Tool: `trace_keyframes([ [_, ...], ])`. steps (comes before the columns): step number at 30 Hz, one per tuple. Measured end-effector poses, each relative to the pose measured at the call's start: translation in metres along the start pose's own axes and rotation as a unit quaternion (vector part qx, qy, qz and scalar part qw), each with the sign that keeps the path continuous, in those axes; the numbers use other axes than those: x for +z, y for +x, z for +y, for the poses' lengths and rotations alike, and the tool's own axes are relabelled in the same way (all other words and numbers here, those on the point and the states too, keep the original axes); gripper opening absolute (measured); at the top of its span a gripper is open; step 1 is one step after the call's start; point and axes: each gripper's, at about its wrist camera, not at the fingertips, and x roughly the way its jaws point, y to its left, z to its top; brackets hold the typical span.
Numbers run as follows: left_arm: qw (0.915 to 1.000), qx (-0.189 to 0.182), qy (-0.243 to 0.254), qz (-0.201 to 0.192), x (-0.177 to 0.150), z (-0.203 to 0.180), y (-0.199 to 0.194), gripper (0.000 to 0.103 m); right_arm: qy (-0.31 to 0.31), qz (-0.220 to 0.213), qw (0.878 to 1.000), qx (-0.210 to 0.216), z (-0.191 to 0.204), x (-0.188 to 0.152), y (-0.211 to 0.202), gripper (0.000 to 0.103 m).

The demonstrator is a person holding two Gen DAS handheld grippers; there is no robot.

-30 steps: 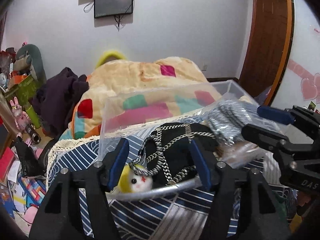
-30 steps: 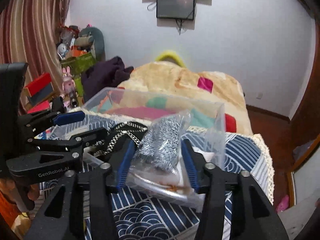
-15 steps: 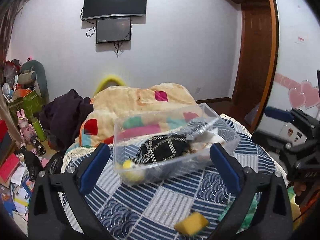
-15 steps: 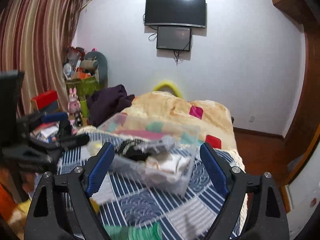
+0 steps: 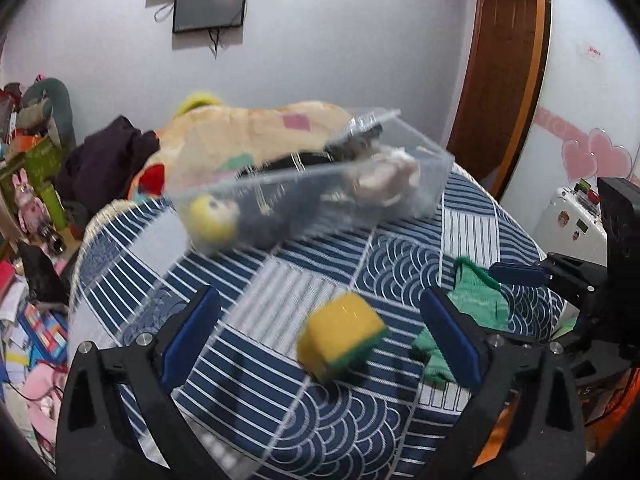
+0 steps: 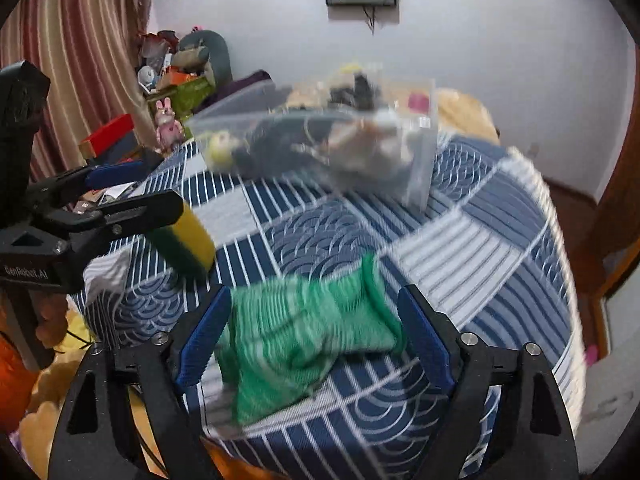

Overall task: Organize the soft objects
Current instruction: 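Grasp the yellow-green sponge with the left tool while the right grasps the green cloth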

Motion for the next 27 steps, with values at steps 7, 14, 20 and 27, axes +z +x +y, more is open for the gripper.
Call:
trace_keyframes([
  [7, 0.9996, -0.011, -0.009, 0.025, -0.014, -0.001, 0.013, 0.067, 0.008, -0.002, 1.0, 0.011, -0.001, -0.008, 0.0, 0.045],
  [14, 0.9996, -0.012, -0.016, 0.019, -0.011, 0.005, 0.009, 0.04, 0.02, -0.041, 0.999, 0.001, 0.0, -0.004, -0.02, 0.017],
  [20, 0.9998, -0.006, -0.01, -0.014, 0.005, 0.007, -0.01, 0.04, 0.022, -0.085, 0.996, -0.009, -0.003, 0.013, -0.037, 0.015],
  [27, 0.9975, 0.005, -0.014, -0.068, 0.038, 0.021, -0.034, 0.04, 0.031, -0.138, 0.99, -0.015, -0.011, 0.046, -0.052, 0.015],
])
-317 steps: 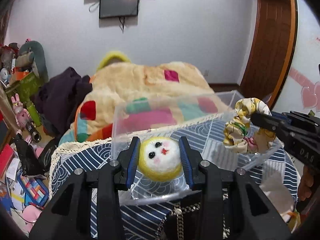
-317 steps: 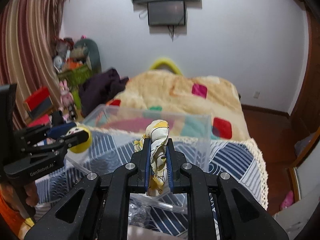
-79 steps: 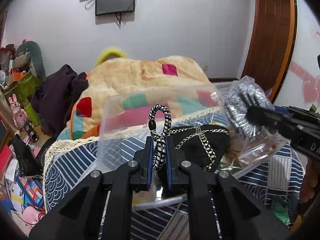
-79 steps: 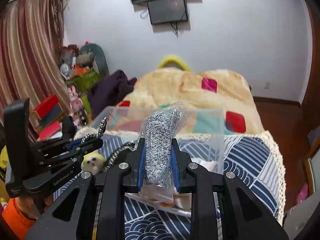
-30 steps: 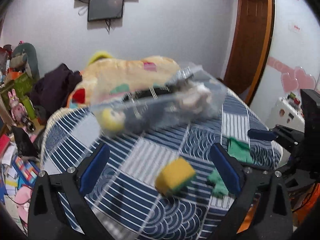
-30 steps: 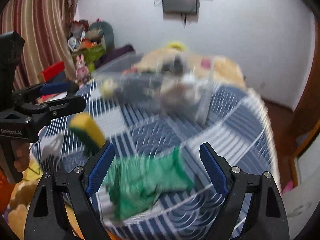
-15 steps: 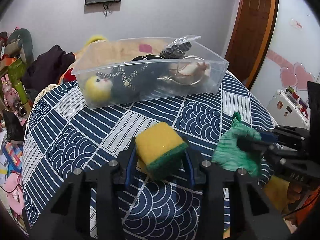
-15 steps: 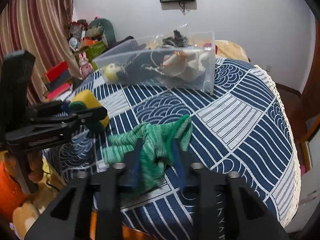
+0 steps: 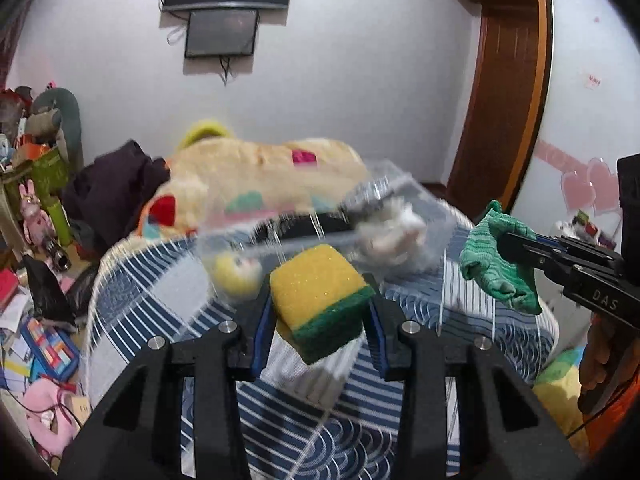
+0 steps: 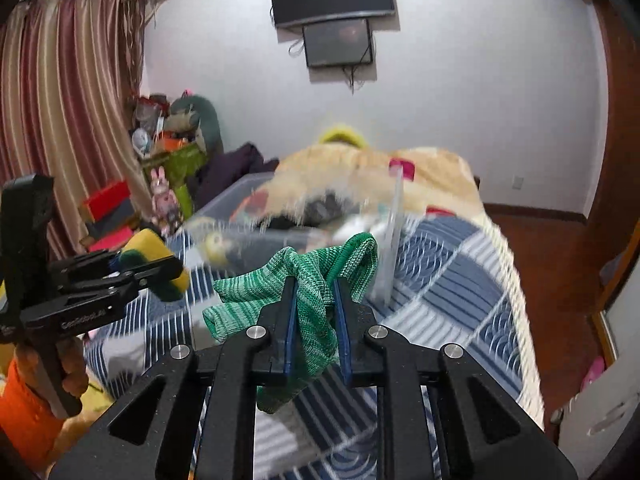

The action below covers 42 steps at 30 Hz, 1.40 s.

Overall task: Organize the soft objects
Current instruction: 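Place the sponge and green cloth into the clear box with both tools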

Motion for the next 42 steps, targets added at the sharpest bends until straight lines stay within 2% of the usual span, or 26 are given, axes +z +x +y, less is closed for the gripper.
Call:
trace_keyframes([
  [7, 0.9992, 0.019, -0.004, -0.034, 0.037, 0.017, 0.002, 0.04, 0.011, -0.042, 0.999, 0.005, -0.002, 0.038, 0.009, 0.015],
  [14, 0.9985, 0.036, -0.002, -0.041, 0.065, 0.028, 0.024, 0.04, 0.0, -0.041, 0.999, 0.009, 0.009, 0.067, 0.039, 0.015],
  [20, 0.9992, 0.03, -0.027, -0.005, 0.072, 0.042, 0.063, 0.04, -0.01, -0.008, 1.0, 0.014, 0.02, 0.073, 0.075, 0.015],
  [24, 0.9985, 0.029, -0.039, 0.023, 0.07, 0.048, 0.094, 0.04, -0.018, 0.026, 1.0, -0.001, 0.021, 0.069, 0.102, 0.015],
  [30, 0.996, 0.039, -0.038, 0.07, 0.058, 0.051, 0.133, 0.04, -0.027, 0.073, 0.997, -0.012, 0.015, 0.056, 0.128, 0.015],
  [35, 0.9947, 0.038, -0.018, 0.094, 0.052, 0.047, 0.144, 0.04, -0.035, 0.087, 0.995, -0.015, 0.015, 0.047, 0.131, 0.017],
  [37, 0.9945, 0.041, -0.01, 0.096, 0.052, 0.045, 0.143, 0.045, -0.038, 0.087, 0.995, -0.019, 0.015, 0.048, 0.131, 0.018],
  [39, 0.9943, 0.045, -0.002, 0.097, 0.051, 0.042, 0.139, 0.058, -0.042, 0.088, 0.995, -0.022, 0.015, 0.05, 0.129, 0.019],
  [42, 0.9949, 0.048, 0.007, 0.089, 0.051, 0.037, 0.13, 0.063, -0.05, 0.092, 0.994, -0.025, 0.016, 0.052, 0.122, 0.023],
])
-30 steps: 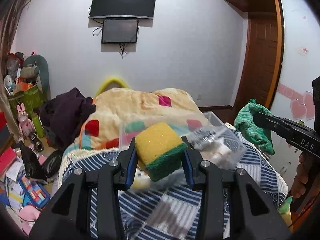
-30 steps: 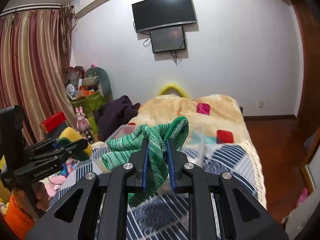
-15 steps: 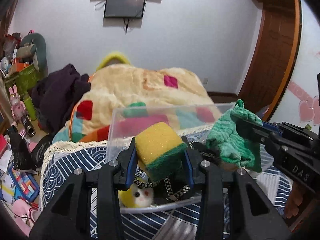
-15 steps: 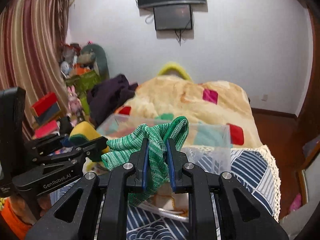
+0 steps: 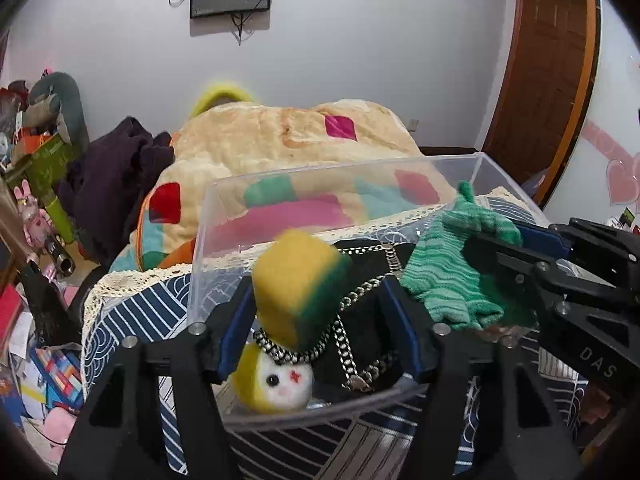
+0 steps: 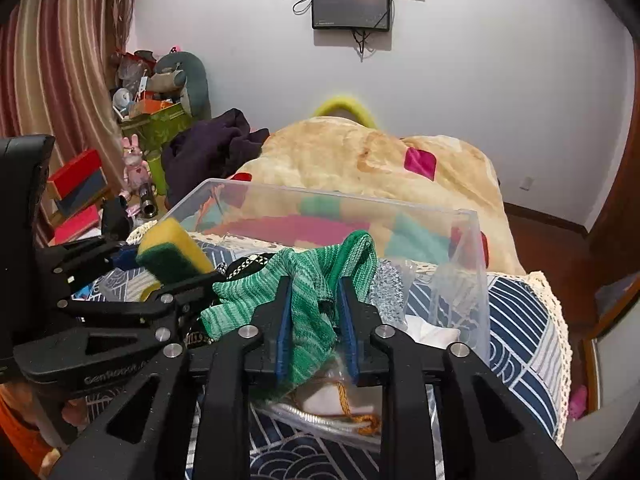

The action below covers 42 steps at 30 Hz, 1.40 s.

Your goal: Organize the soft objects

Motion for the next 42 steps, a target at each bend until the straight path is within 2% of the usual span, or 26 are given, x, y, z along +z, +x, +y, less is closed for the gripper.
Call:
trace_keyframes([
  [5, 0.9997, -0.011, 0.004, -0.022, -0.002, -0.003, -0.027, 0.063, -0.004, -0.014, 1.0, 0.003, -0.001, -0.001, -0.018, 0.027],
  [9, 0.9984, -0.013, 0.005, -0.055, -0.005, -0.006, -0.058, 0.065, 0.002, -0.041, 0.999, 0.008, -0.001, -0.005, -0.046, 0.027],
  [13, 0.9956, -0.017, 0.002, -0.092, -0.007, -0.008, -0.094, 0.066, 0.011, -0.08, 0.997, 0.015, 0.0, -0.006, -0.078, 0.037],
  [16, 0.9923, -0.023, -0.002, -0.122, -0.01, -0.01, -0.123, 0.066, 0.018, -0.107, 0.994, 0.022, 0.001, -0.008, -0.101, 0.039],
  [18, 0.9899, -0.028, -0.007, -0.139, -0.013, -0.011, -0.139, 0.07, 0.02, -0.122, 0.992, 0.026, 0.003, -0.009, -0.114, 0.043],
  [20, 0.9867, -0.036, -0.015, -0.158, -0.017, -0.012, -0.157, 0.072, 0.02, -0.139, 0.99, 0.027, 0.007, -0.013, -0.128, 0.053],
  [24, 0.9815, -0.041, -0.019, -0.186, -0.028, -0.017, -0.183, 0.077, 0.017, -0.164, 0.986, 0.037, 0.015, -0.023, -0.152, 0.059],
  [29, 0.9767, -0.04, -0.007, -0.211, -0.047, -0.03, -0.208, 0.086, 0.022, -0.192, 0.981, 0.035, 0.023, -0.035, -0.17, 0.076],
  [33, 0.9738, -0.039, 0.0, -0.224, -0.06, -0.039, -0.222, 0.091, 0.024, -0.202, 0.979, 0.028, 0.029, -0.042, -0.174, 0.079],
  [35, 0.973, -0.041, 0.003, -0.227, -0.066, -0.043, -0.227, 0.092, 0.031, -0.207, 0.978, 0.026, 0.029, -0.047, -0.176, 0.084],
  [42, 0.9713, -0.043, 0.009, -0.234, -0.08, -0.051, -0.234, 0.095, 0.035, -0.209, 0.977, 0.015, 0.029, -0.06, -0.175, 0.086],
])
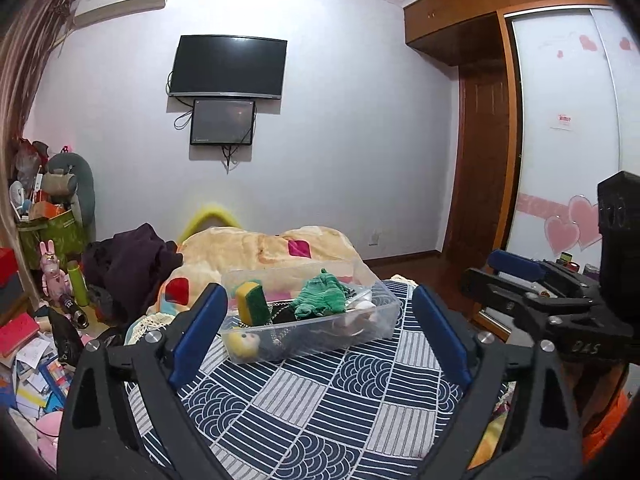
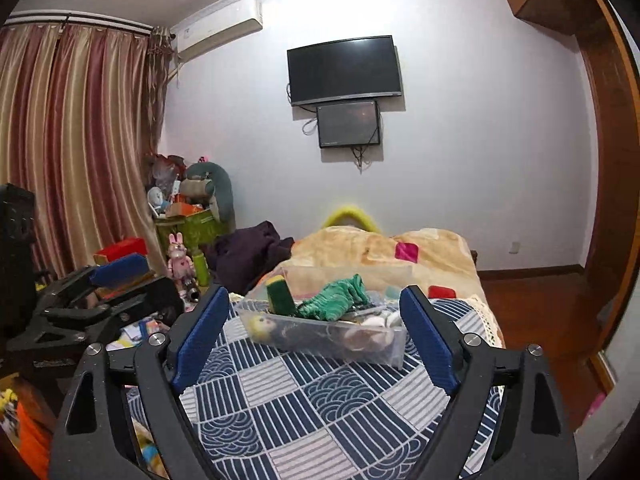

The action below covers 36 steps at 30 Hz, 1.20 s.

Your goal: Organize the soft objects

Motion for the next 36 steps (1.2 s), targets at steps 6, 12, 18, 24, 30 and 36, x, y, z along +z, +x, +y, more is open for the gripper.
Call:
trace_keyframes([
  [6, 1.0, 0.001, -0.001, 0.002, -0.005, 0.001, -0.001, 0.096, 0.004, -0.001, 1.0, -0.004, -0.001, -0.004, -0.002, 0.086],
  [12, 1.0, 0.001, 0.002, 0.002, -0.007, -0.001, -0.003, 0.097, 0.006, -0.004, 1.0, -0.002, 0.0, -0.006, -0.007, 0.086],
  [18, 1.0, -0.001, 0.0, 0.004, -0.007, 0.0, -0.002, 0.097, 0.002, -0.005, 1.0, 0.0, 0.002, -0.008, -0.011, 0.086],
  [24, 1.0, -0.001, 0.001, 0.005, -0.008, 0.0, -0.002, 0.097, 0.003, -0.007, 1.0, 0.0, 0.002, -0.009, -0.013, 0.086],
  [30, 1.0, 0.0, 0.002, 0.005, -0.008, -0.001, -0.002, 0.097, 0.003, -0.008, 1.0, 0.001, 0.002, -0.009, -0.015, 0.086],
  [36, 1.0, 0.001, 0.001, 0.004, -0.008, 0.0, -0.003, 0.098, 0.002, -0.009, 1.0, 0.003, 0.003, -0.007, -0.017, 0.086],
])
